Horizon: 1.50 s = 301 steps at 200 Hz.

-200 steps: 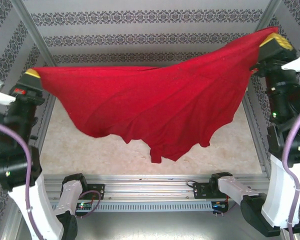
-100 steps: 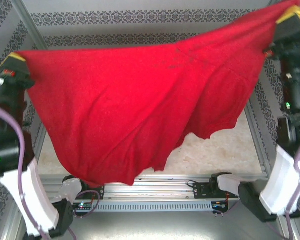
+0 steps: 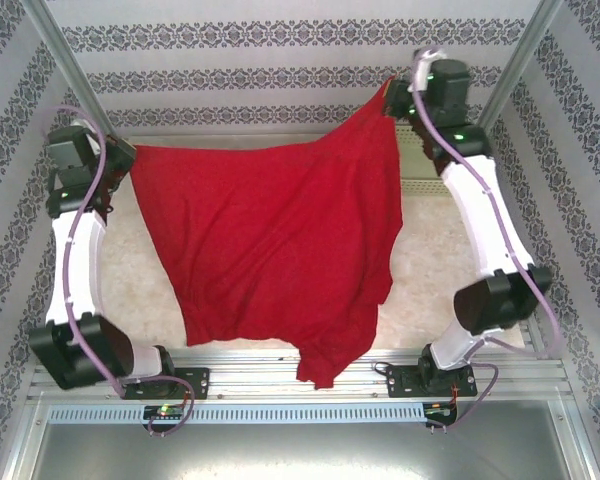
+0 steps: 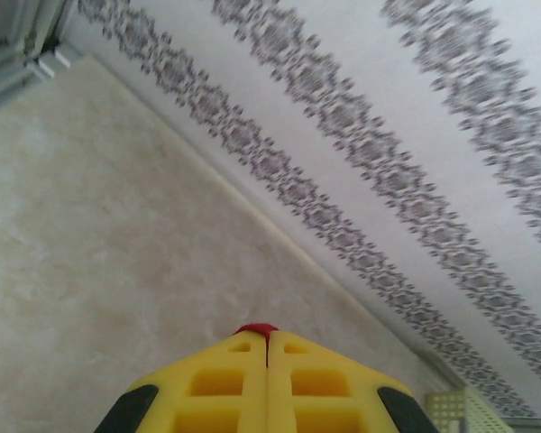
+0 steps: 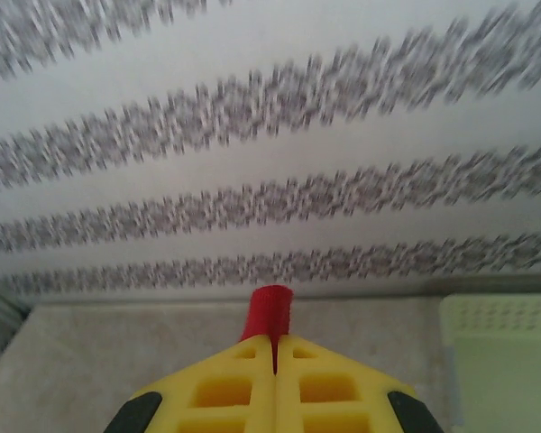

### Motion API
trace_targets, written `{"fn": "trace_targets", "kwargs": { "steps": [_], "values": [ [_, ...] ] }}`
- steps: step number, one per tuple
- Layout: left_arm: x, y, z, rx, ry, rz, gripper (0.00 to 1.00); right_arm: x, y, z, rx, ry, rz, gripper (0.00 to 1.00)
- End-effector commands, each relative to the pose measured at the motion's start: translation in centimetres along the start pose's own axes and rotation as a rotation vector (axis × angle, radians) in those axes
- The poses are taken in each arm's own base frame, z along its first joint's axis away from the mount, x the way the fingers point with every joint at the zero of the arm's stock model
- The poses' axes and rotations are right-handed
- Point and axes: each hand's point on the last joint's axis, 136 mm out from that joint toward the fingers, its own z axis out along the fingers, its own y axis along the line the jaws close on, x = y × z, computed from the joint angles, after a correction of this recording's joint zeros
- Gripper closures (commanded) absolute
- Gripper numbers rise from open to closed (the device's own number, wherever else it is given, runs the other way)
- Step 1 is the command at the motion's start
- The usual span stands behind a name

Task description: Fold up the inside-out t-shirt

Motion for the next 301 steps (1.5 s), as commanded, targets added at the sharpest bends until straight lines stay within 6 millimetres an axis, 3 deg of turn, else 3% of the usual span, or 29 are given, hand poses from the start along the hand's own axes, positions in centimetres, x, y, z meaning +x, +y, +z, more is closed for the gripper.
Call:
{"fn": "trace_targets", "kwargs": {
  "steps": [1, 21, 57, 96, 141, 166, 201, 260, 301],
  "values": [
    [0.5, 1.1, 4.6, 0.042, 0.004, 0.001, 1.00, 0.7, 0.3, 4.2, -0.036, -0.034, -0.010, 1.00],
    [1.7, 3.3, 8.8, 0.007, 0.062, -0.006, 1.00, 3.6, -1.3, 9.0, -0.006, 0.034, -0.004, 1.00],
    [2.1, 5.9, 14.1, -0.047, 0.100, 0.015, 1.00, 5.3, -3.0, 14.2, 0.045, 0.080, -0.031, 1.00],
    [1.8, 6.6, 18.0, -0.053, 0.136, 0.036, 1.00, 5.5, -4.4, 17.3, 0.067, 0.088, -0.040, 1.00],
    [1.5, 6.6, 20.5, -0.050, 0.169, 0.047, 1.00, 4.8, -6.4, 18.5, 0.070, 0.072, 0.001, 1.00],
    [1.5, 6.5, 20.6, -0.043, 0.170, 0.041, 1.00, 5.2, -6.4, 18.5, 0.060, 0.086, 0.004, 1.00],
    [1.6, 5.9, 19.2, -0.017, 0.146, 0.038, 1.00, 6.0, -5.8, 17.7, 0.032, 0.107, 0.023, 1.00],
    [2.7, 4.3, 15.6, 0.090, 0.110, 0.010, 1.00, 6.9, -5.1, 14.4, -0.013, 0.092, 0.034, 1.00],
    [4.9, 6.0, 13.0, 0.091, 0.111, -0.028, 1.00, 8.8, -6.2, 10.9, -0.016, 0.074, 0.074, 1.00]
  ]
}}
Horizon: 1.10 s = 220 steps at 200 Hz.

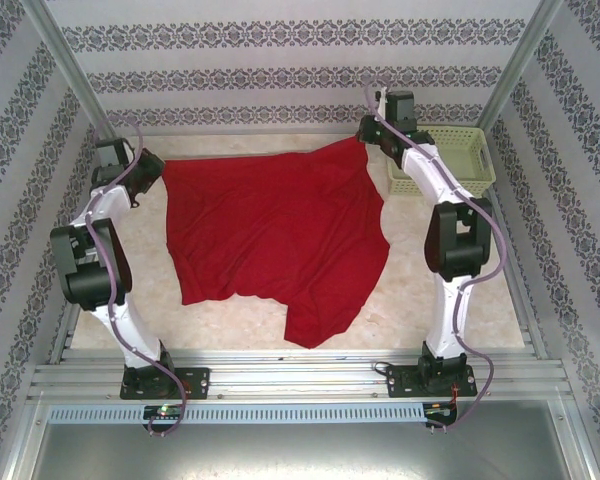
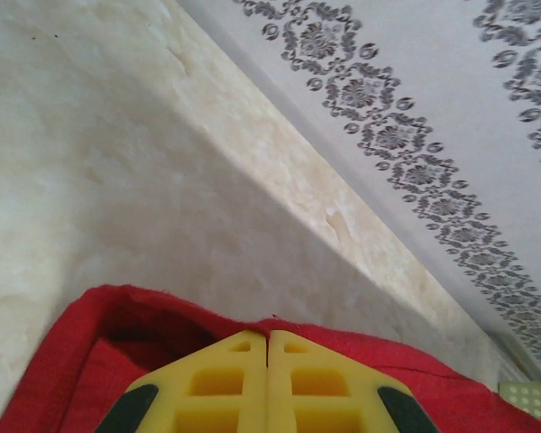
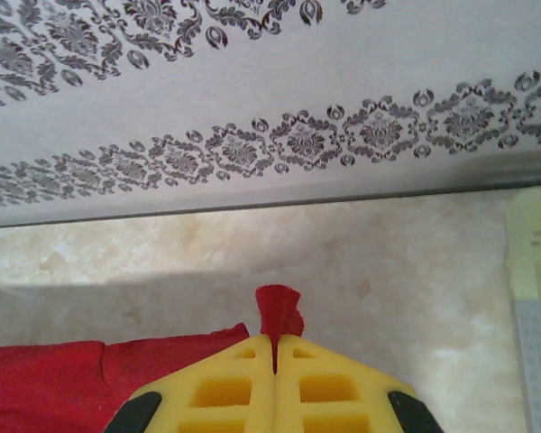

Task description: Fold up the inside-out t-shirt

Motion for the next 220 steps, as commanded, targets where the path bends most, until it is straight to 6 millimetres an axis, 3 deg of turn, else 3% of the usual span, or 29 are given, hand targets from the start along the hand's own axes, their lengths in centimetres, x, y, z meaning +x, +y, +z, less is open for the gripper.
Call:
{"fn": "trace_targets", "kwargs": {
  "steps": [1, 38, 98, 127, 185, 202, 220],
  "values": [
    [-0.5, -1.1, -1.7, 0.070, -0.061, -0.001, 1.00, -3.4, 1.1, -3.9, -0.062, -0.148, 0.011, 1.00],
    [1.4, 0.9, -3.4, 0.063, -0.057, -0.044, 1.00, -0.2, 0.1, -6.7, -0.062, -0.139, 0.043, 1.00],
    [4.4, 3.7, -5.5, 0.044, -0.060, -0.114, 1.00, 6.2, -1.2, -8.9, -0.052, -0.064, 0.101, 1.00],
    [6.9, 5.4, -6.4, 0.022, -0.048, -0.155, 1.00, 9.1, -2.0, -10.0, -0.035, -0.041, 0.139, 1.00],
    [13.9, 10.8, -7.5, -0.154, 0.075, -0.281, 0.96, 16.0, -4.7, -11.2, 0.052, 0.056, 0.249, 1.00],
    [15.2, 12.1, -8.1, -0.220, 0.113, -0.288, 0.85, 17.5, -5.0, -11.6, 0.059, 0.079, 0.275, 0.88],
    [15.2, 12.3, -9.3, -0.276, 0.109, -0.280, 0.69, 18.1, -5.4, -12.4, 0.089, 0.085, 0.287, 0.63]
  ]
}}
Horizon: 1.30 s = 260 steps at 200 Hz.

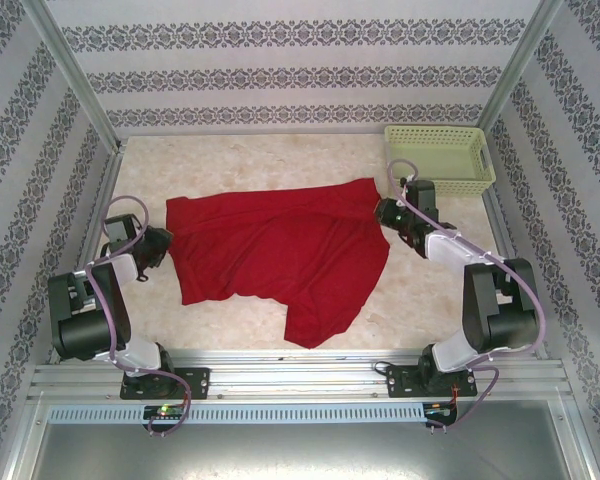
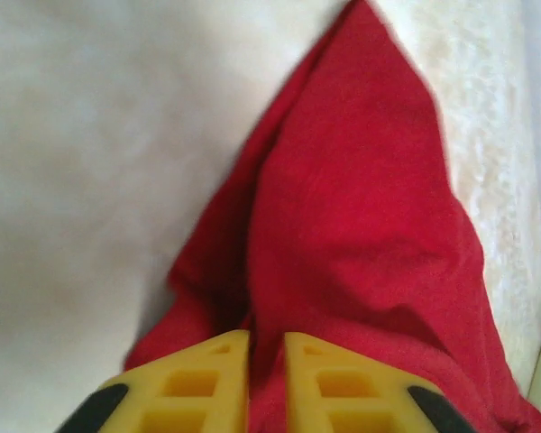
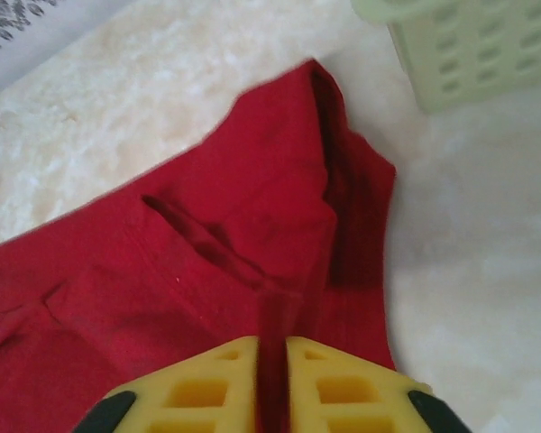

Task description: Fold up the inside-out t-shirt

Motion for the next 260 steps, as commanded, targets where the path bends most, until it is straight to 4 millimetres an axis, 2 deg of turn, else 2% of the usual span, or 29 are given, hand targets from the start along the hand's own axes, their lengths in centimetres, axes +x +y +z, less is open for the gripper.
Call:
{"fn": "trace_targets", "kwargs": {
  "steps": [1, 17, 31, 52, 71, 83, 107, 146, 160, 183, 211, 232, 260],
  "values": [
    [-0.1, 1.2, -1.9, -0.090, -0.024, -0.002, 0.69, -0.9, -0.2, -1.6, 0.018, -0.057, 0.035, 0.62],
    [-0.8, 0.3, -3.6, -0.119, -0.076, 0.042, 0.62, -1.7, 0.4, -2.9, 0.032, -0.087, 0.007, 0.51],
    [-1.1, -1.6, -4.8, -0.110, -0.116, 0.109, 0.57, -3.0, 2.0, -3.9, 0.040, -0.121, -0.051, 0.43],
    [-0.3, -5.1, -4.9, -0.056, -0.129, 0.223, 0.55, -4.2, 5.1, -3.4, 0.021, -0.110, -0.120, 0.41],
    [1.3, -8.5, -3.3, 0.024, -0.104, 0.317, 0.53, -4.7, 6.7, -1.0, 0.010, -0.060, -0.125, 0.41],
    [2.4, -10.6, -1.9, 0.073, -0.075, 0.367, 0.52, -4.7, 6.8, 1.2, 0.025, -0.015, -0.109, 0.41],
    [3.5, -12.7, 1.5, 0.090, -0.039, 0.439, 0.47, -5.0, 7.3, 5.5, 0.023, 0.046, -0.080, 0.41],
    [1.8, -11.4, 7.4, 0.007, 0.001, 0.427, 0.44, -4.5, 6.4, 11.5, 0.063, 0.153, -0.031, 0.41],
    [1.0, -10.2, 8.8, -0.006, 0.013, 0.372, 0.44, -3.8, 5.0, 13.3, 0.110, 0.203, 0.001, 0.41],
    [-0.1, -7.0, 9.8, -0.071, 0.017, 0.289, 0.43, -2.6, 1.8, 15.0, 0.207, 0.254, 0.078, 0.41],
    [-0.2, -3.9, 9.8, -0.146, 0.017, 0.244, 0.41, -1.9, -1.6, 15.7, 0.288, 0.269, 0.171, 0.41],
    [-0.1, -4.3, 10.0, -0.117, 0.036, 0.234, 0.40, -2.3, -2.4, 16.2, 0.296, 0.266, 0.194, 0.43],
    [-0.9, -6.6, 9.6, -0.096, 0.049, 0.239, 0.37, -4.2, -2.4, 16.6, 0.295, 0.251, 0.172, 0.45]
  ]
}}
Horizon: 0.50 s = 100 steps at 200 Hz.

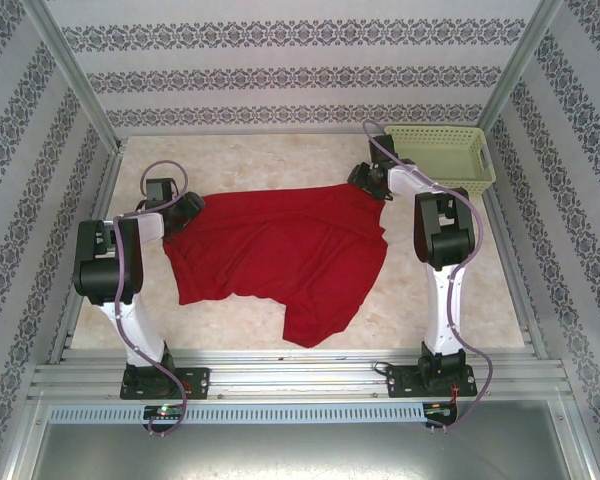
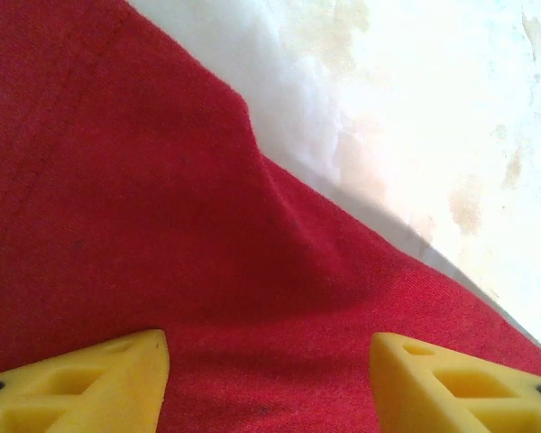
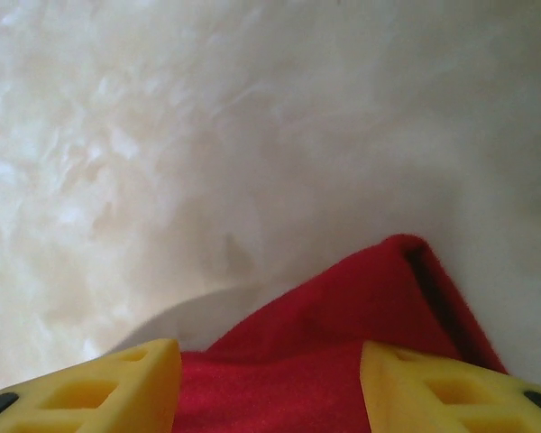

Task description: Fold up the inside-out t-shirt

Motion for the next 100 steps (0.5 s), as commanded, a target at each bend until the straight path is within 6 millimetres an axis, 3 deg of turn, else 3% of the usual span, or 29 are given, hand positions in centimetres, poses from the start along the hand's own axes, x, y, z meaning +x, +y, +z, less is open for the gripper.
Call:
{"fn": "trace_targets", "kwargs": {
  "steps": [1, 26, 48, 67, 100],
  "values": [
    [-0.1, 1.0, 0.1, -0.050, 0.041, -0.033, 0.37, -0.2, -2.1, 0.8, 0.078, 0.030, 0.027, 0.45],
    [-0.2, -0.2, -3.8, -0.130, 0.046, 0.008, 0.29, -1.8, -0.4, -2.6, 0.031, -0.018, -0.047, 0.43],
    [1.7, -0.9, -8.3, -0.189, 0.020, 0.081, 0.21, -0.8, 1.3, -7.4, 0.004, -0.062, -0.134, 0.40],
    [4.2, -0.5, -12.0, -0.226, -0.001, 0.135, 0.18, 2.9, 2.1, -11.0, -0.011, -0.066, -0.210, 0.37],
    [9.7, 2.3, -16.9, -0.255, 0.009, 0.184, 0.20, 13.8, 3.1, -14.1, -0.061, 0.069, -0.331, 0.36]
  ]
}}
